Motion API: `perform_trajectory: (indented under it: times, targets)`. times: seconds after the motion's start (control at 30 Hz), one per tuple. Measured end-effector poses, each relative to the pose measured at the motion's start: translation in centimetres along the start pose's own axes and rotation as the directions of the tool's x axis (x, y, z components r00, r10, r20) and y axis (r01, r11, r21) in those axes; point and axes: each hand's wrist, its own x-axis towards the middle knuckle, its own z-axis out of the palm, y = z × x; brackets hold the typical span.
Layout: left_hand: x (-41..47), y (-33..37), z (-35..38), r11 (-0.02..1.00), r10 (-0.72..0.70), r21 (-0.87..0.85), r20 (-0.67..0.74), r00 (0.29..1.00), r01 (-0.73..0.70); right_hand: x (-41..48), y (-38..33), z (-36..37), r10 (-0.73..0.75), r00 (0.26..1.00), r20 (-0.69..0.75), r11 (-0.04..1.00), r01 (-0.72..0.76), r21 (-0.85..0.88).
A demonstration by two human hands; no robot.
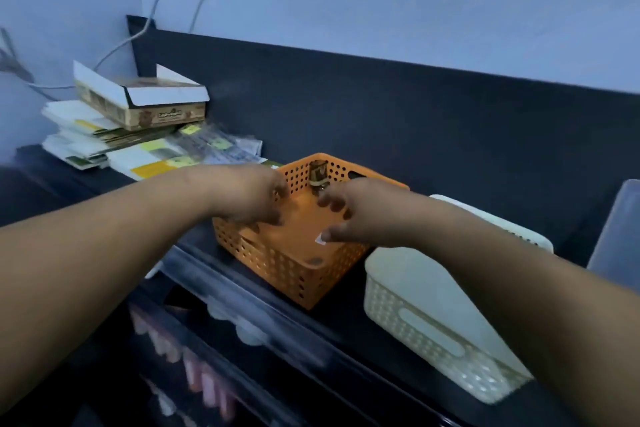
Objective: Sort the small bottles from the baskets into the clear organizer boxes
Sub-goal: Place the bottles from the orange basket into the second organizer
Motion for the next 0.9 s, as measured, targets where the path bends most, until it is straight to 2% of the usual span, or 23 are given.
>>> perform_trajectory:
  times: [0.13,0.27,0.37,0.5,0.6,0.7,0.8,0.9]
  targets:
    - [3.7,-2.4,0.6,0.992,0.063,0.093,0.187,0.98,-0.082,3.0,-1.3,1.2,0.127,0.975,0.183,0.992,-0.127,-0.011]
    - [5.6,-4.0,1.1,0.963,0.117,0.186,0.368,0.922,-0.196,5.2,-2.7,2.3,0.203,0.899,0.388,0.979,-0.199,-0.049]
    - [6.5,-4.8,1.3,0.95,0.191,0.145,0.436,0.88,-0.278,6.1,-3.6,2.8,0.234,0.866,0.442,0.97,-0.239,-0.046]
    - [7.8,-5.2,1.8,0.937,0.329,-0.042,0.436,0.838,-0.346,6.8,-3.9,3.3,0.346,0.864,0.366,0.933,-0.356,-0.041]
    - [8.5,-5.2,2.2,0.931,0.359,-0.098,0.433,0.827,-0.352,6.9,-3.6,3.6,0.412,0.868,0.278,0.907,-0.42,-0.033]
    - [9.0,-5.2,2.3,0.925,0.369,-0.084,0.435,0.822,-0.371,6.8,-3.6,3.4,0.432,0.832,0.347,0.894,-0.445,-0.046]
    - [9.5,-5.3,2.5,0.925,0.375,-0.119,0.432,0.82,-0.361,7.0,-4.0,3.5,0.461,0.747,0.48,0.884,-0.433,-0.176]
    - [9.8,-5.3,2.7,0.911,0.412,-0.179,0.389,0.824,-0.372,7.5,-3.9,4.2,0.491,0.736,0.466,0.87,-0.444,-0.215]
